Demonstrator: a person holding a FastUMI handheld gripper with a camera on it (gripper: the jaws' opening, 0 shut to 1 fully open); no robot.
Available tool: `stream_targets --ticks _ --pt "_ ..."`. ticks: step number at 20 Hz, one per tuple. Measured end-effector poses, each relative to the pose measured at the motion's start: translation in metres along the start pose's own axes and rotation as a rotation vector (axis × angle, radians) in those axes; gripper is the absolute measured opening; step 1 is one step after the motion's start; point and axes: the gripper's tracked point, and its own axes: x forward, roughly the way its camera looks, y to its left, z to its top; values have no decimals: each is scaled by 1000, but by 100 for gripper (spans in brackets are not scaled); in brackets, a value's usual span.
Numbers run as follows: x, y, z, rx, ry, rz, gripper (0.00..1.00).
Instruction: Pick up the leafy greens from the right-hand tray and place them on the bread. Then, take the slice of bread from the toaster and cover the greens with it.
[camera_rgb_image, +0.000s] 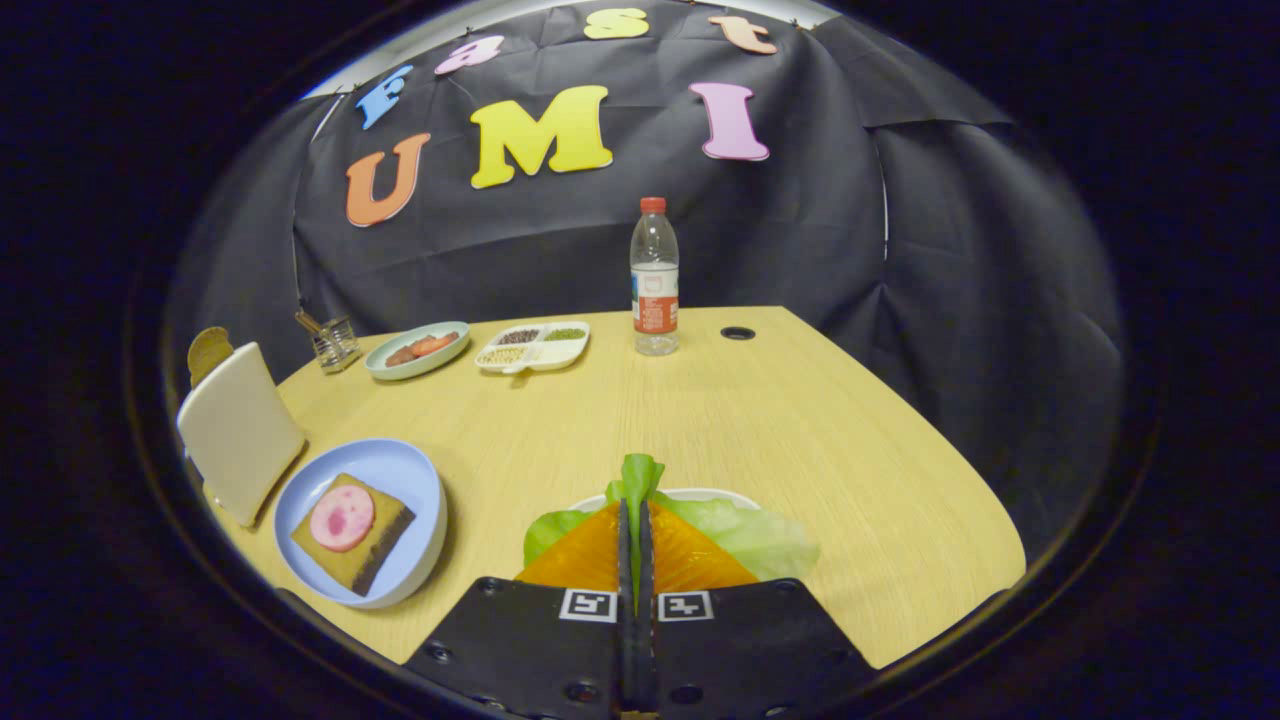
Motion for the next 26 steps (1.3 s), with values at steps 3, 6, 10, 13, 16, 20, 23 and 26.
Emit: stream_targets --ticks 3,6,10,13,16,20,23,26 --pt "-18 13 16 4 -58 3 0" --pt "-33 39 34 -25 -111 23 0" --pt "-45 93 48 -61 -155 70 0" --pt "-45 138 45 -109 -156 100 0" --pt "-38 177 36 -152 -145 113 0" --pt "-17 225 9 -159 -84 164 0" --pt "-10 248 -12 -130 -40 209 1" --pt "-8 261 -17 -128 -37 219 1"
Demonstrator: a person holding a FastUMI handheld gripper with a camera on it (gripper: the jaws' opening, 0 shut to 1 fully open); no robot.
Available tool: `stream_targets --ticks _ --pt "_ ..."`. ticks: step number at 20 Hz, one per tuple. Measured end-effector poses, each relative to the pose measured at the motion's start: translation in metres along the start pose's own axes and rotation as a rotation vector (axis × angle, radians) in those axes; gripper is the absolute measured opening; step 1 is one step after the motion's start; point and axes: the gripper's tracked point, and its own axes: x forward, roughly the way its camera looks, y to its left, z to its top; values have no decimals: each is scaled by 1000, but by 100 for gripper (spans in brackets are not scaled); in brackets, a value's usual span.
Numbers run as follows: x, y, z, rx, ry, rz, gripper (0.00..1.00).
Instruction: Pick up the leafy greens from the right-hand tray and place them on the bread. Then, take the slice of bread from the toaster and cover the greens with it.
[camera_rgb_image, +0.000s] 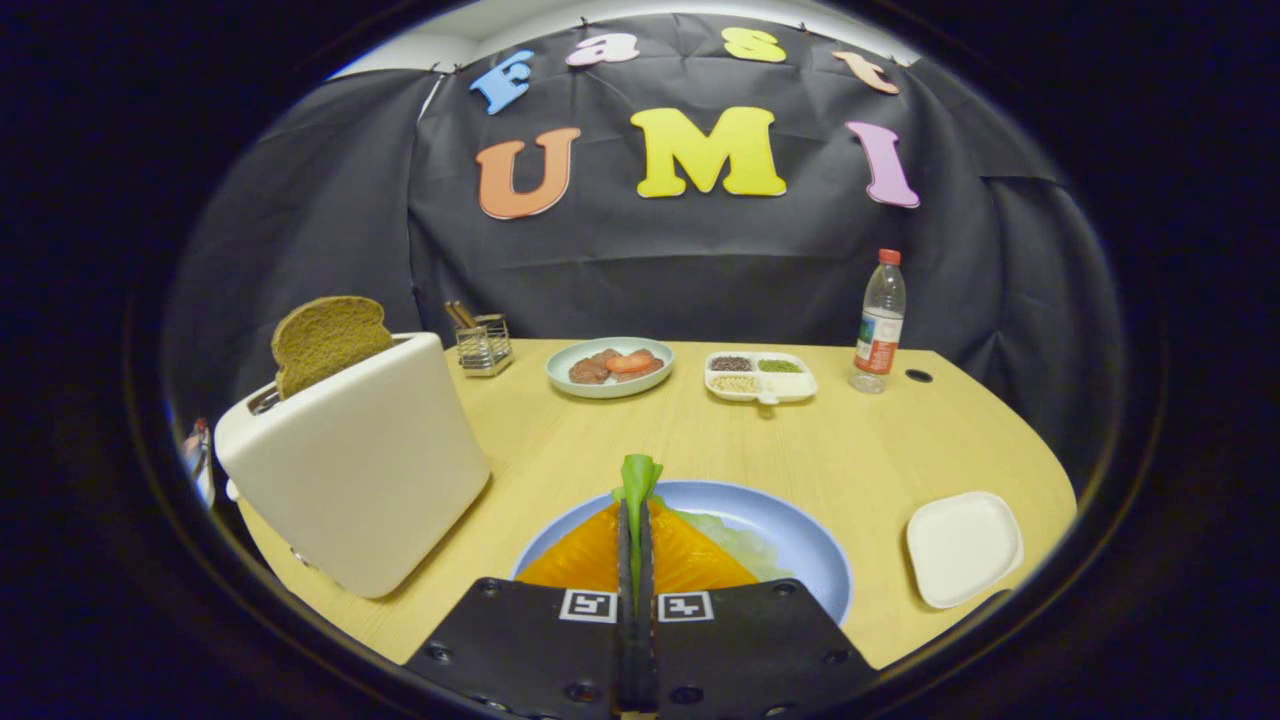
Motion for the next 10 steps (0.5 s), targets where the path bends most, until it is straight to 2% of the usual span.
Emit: stream_targets --ticks 6,7,10 --pt "10 12 -10 19 6 -7 1" --pt "10 14 -12 18 9 -3 12" --pt "3 11 -9 -3 -11 -20 21"
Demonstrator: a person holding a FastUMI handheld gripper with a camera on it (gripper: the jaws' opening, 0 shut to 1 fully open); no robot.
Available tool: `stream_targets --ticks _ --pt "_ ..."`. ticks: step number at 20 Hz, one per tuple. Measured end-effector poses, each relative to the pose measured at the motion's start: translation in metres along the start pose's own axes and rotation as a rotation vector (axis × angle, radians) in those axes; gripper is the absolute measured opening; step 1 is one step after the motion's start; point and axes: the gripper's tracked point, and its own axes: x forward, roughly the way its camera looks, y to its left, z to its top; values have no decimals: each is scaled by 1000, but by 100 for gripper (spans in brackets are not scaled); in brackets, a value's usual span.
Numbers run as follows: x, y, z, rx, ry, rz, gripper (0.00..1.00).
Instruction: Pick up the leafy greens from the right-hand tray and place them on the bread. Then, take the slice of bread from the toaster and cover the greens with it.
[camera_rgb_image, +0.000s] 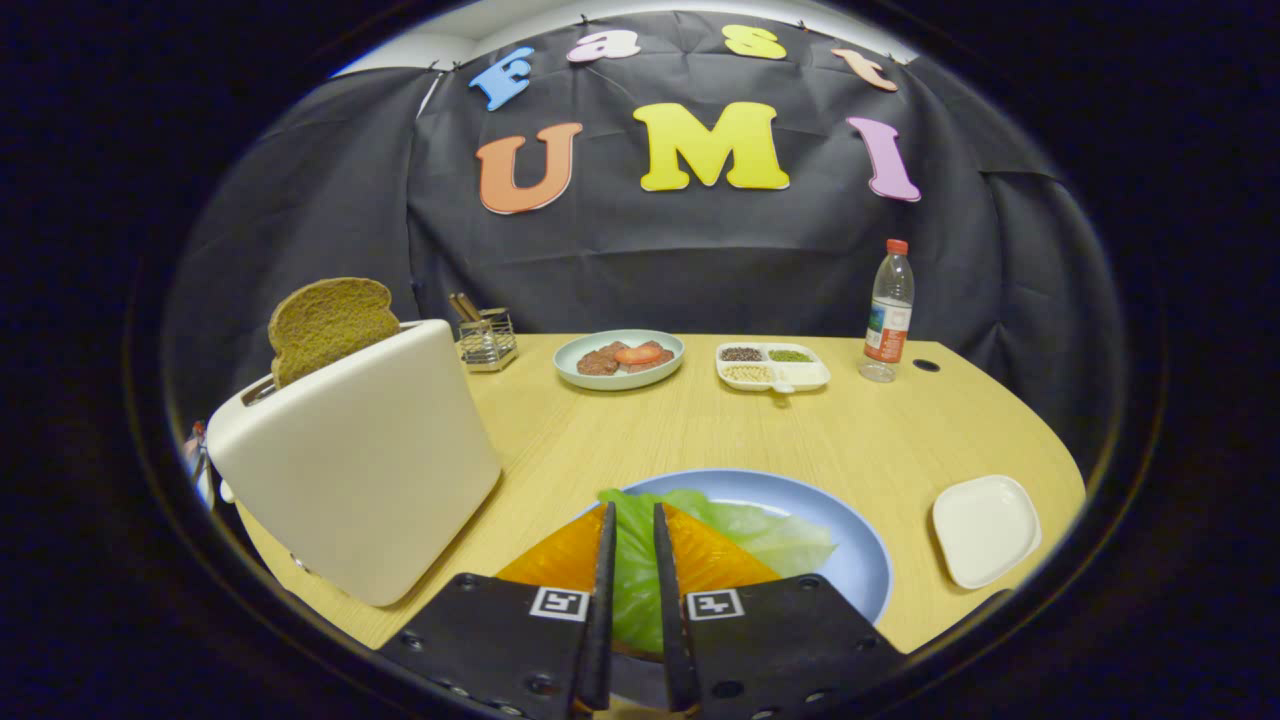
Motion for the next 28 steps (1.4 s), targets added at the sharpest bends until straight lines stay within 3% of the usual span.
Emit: stream_targets --ticks 5,9,16,23,28 --pt "-28 -9 24 -9 -98 -52 79" --pt "-67 4 69 11 -224 -67 96" --pt "-106 80 143 10 -346 -58 96" --pt "-71 175 131 6 -283 24 96" --pt "-42 184 115 23 -203 -21 96"
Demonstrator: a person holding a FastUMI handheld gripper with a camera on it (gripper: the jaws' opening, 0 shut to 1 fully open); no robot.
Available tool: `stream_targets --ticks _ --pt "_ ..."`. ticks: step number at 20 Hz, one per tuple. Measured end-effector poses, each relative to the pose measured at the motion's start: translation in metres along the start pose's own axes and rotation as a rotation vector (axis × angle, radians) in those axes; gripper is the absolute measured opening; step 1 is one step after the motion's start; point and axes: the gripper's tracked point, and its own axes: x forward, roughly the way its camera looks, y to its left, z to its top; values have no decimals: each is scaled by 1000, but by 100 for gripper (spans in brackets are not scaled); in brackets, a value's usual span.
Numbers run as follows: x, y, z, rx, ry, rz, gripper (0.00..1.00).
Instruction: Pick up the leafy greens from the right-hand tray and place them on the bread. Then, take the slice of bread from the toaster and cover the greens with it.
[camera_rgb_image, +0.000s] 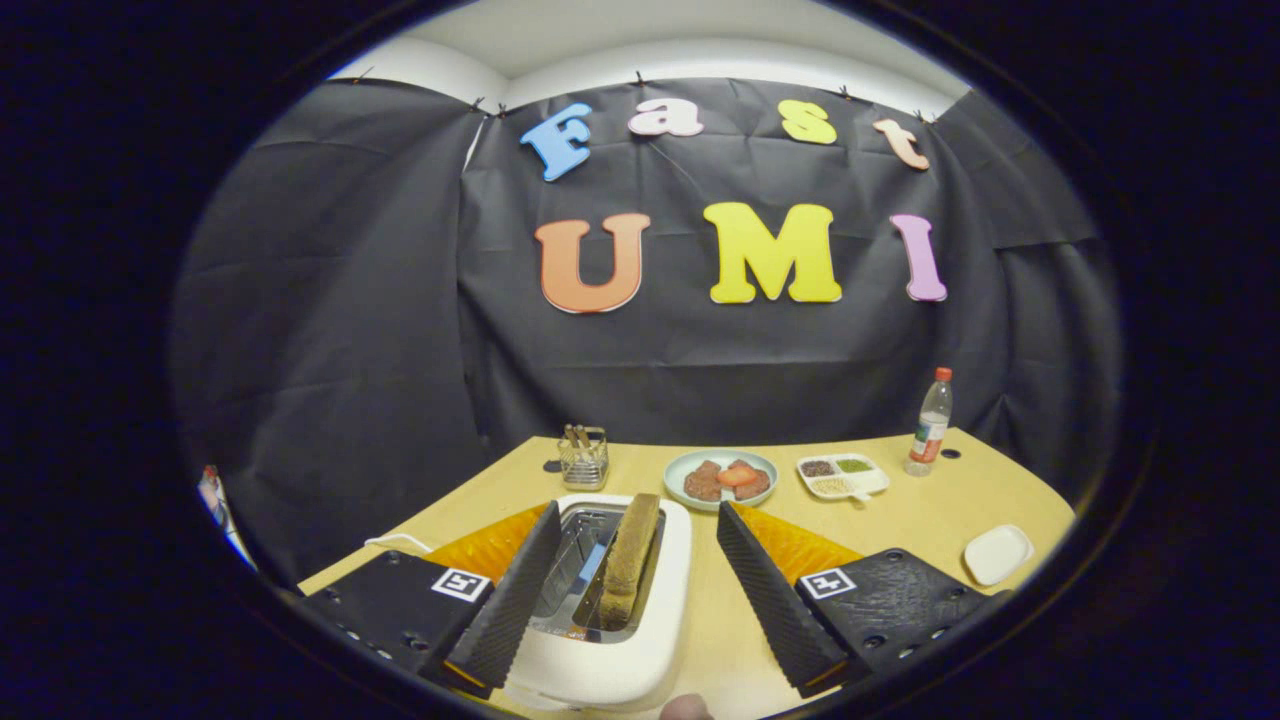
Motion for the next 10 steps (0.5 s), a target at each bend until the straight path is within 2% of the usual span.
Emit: stream_targets --ticks 2,4,5,10 --pt "9 1 -7 4 30 -11 93" --pt "15 3 -15 12 58 -8 80" --pt "17 5 -18 20 69 -4 68" --pt "22 6 -22 38 87 0 27"
